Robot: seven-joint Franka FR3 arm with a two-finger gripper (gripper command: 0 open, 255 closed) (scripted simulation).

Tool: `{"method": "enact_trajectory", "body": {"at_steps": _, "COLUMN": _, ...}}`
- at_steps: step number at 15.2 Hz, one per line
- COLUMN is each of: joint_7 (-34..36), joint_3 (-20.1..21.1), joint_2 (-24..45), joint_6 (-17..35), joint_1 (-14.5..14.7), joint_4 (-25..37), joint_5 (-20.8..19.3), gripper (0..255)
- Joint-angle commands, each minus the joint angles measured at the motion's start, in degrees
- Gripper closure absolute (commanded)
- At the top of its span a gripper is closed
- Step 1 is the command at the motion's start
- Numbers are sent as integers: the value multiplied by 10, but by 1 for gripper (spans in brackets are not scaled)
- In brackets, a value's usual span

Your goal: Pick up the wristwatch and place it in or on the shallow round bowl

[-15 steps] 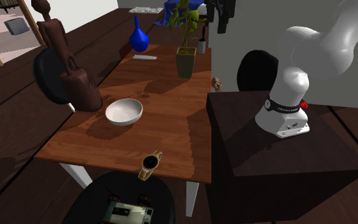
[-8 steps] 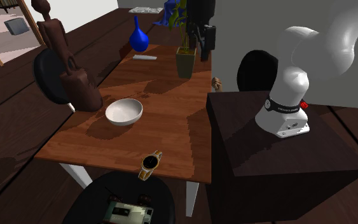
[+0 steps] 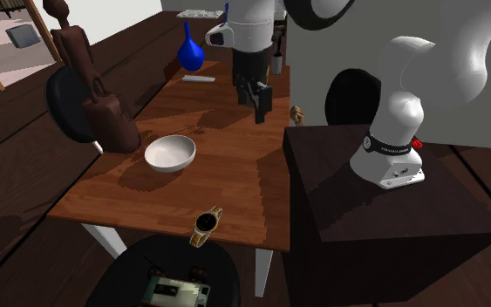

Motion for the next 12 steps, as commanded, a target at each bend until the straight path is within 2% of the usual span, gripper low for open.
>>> {"method": "enact_trajectory", "body": {"at_steps": 1, "joint_7": -11, "joint_3": 1, "joint_2": 42, "joint_6": 43, "joint_1": 7, "joint_4": 1, "joint_5": 3, "gripper": 0}}
{"method": "enact_trajectory", "body": {"at_steps": 12, "joint_7": -82, "joint_3": 17, "joint_2": 282, "joint_6": 222, "joint_1": 33, "joint_4": 68, "joint_5": 24, "gripper": 0}}
